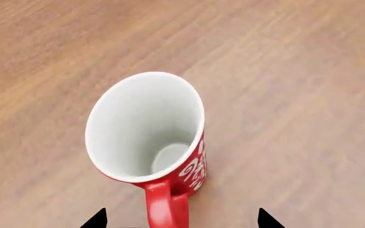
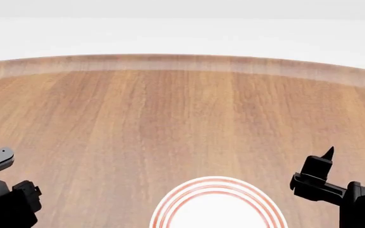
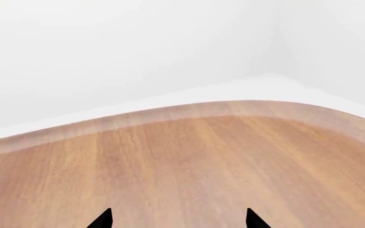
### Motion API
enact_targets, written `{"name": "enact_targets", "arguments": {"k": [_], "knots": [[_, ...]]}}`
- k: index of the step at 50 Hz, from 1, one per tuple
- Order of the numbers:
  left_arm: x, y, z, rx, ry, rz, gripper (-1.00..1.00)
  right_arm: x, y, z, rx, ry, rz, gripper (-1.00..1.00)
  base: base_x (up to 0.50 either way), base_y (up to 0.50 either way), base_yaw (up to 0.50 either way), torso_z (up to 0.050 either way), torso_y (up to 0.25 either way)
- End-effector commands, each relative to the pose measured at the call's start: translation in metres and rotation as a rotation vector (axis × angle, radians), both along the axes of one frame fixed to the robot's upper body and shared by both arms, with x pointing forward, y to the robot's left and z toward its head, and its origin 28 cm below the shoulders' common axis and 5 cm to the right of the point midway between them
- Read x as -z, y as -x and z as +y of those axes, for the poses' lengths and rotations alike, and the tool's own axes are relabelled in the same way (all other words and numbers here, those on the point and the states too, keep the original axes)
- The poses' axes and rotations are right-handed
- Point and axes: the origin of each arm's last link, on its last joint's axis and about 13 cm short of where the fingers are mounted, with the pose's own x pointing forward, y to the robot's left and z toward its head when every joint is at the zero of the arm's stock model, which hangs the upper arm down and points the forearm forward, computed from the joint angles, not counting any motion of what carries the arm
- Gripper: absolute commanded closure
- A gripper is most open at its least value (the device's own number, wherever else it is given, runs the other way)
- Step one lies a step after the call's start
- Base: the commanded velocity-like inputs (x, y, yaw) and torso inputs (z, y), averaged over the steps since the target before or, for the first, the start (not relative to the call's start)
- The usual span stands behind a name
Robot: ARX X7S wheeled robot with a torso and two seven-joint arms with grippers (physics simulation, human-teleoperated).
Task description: Pick up the red mug and put it on the plate
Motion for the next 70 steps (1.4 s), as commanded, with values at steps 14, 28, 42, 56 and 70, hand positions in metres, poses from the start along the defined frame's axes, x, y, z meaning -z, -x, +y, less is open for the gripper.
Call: {"name": "enact_targets", "arguments": {"k": [14,28,42,56,70], "knots": [[0.012,0.006,0.002,-0.037,0.011,0.074,-1.00,0.003,-0.001,0.000,-0.003,-0.009,0.003,-1.00,0.00,0.00,0.00,0.000,0.000],[0.016,0.007,0.002,-0.029,-0.016,0.052,1.00,0.008,-0.004,0.000,-0.006,-0.013,0.012,-1.00,0.00,0.00,0.00,0.000,0.000],[0.017,0.007,0.000,0.035,-0.038,0.033,1.00,0.009,-0.005,0.001,-0.008,-0.012,0.015,-1.00,0.00,0.00,0.00,0.000,0.000],[-0.005,0.023,-0.018,0.723,-0.084,-0.271,1.00,0.011,-0.006,0.001,-0.013,-0.016,0.019,-1.00,0.00,0.00,0.00,0.000,0.000],[-0.011,0.046,-0.039,1.060,-0.110,-0.287,1.00,0.009,-0.007,0.003,-0.018,-0.020,0.019,-1.00,0.00,0.00,0.00,0.000,0.001]]}}
